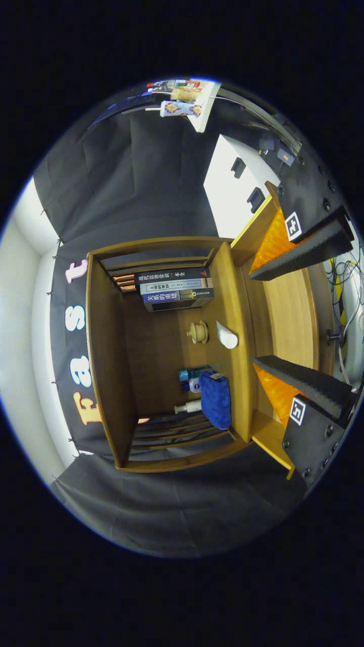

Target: Pull open the drawer, take out the items inside it, and place them on the countertop above the cabinet.

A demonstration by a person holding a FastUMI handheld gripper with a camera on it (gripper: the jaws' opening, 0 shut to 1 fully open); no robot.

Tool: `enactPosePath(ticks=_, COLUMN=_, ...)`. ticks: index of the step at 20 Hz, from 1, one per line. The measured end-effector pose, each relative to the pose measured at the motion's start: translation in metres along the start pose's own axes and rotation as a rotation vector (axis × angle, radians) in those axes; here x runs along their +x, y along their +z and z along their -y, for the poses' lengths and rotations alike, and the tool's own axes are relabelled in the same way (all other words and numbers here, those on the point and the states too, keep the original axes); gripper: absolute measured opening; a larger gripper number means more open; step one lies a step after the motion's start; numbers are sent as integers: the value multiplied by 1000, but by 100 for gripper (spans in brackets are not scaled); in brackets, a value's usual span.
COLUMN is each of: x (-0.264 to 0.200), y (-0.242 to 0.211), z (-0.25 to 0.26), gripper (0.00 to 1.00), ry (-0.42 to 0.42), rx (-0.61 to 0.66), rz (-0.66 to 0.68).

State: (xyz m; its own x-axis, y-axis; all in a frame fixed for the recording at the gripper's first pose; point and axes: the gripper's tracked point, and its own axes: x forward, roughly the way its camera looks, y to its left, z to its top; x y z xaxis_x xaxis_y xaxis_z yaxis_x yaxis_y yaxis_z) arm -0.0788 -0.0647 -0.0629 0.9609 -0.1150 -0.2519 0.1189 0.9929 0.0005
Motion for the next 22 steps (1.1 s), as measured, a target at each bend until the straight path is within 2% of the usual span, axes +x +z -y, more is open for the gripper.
enactPosePath(ticks=6, x=-21, y=-47, z=4, gripper=98, ry=-2, rx=7, rz=13)
enactPosePath(ticks=12, x=-20, y=-97, z=6, gripper=98, ry=9, rx=1, rz=-42)
enactPosePath(ticks=22, x=1, y=-131, z=9, gripper=98, ry=30, rx=-68, rz=-109)
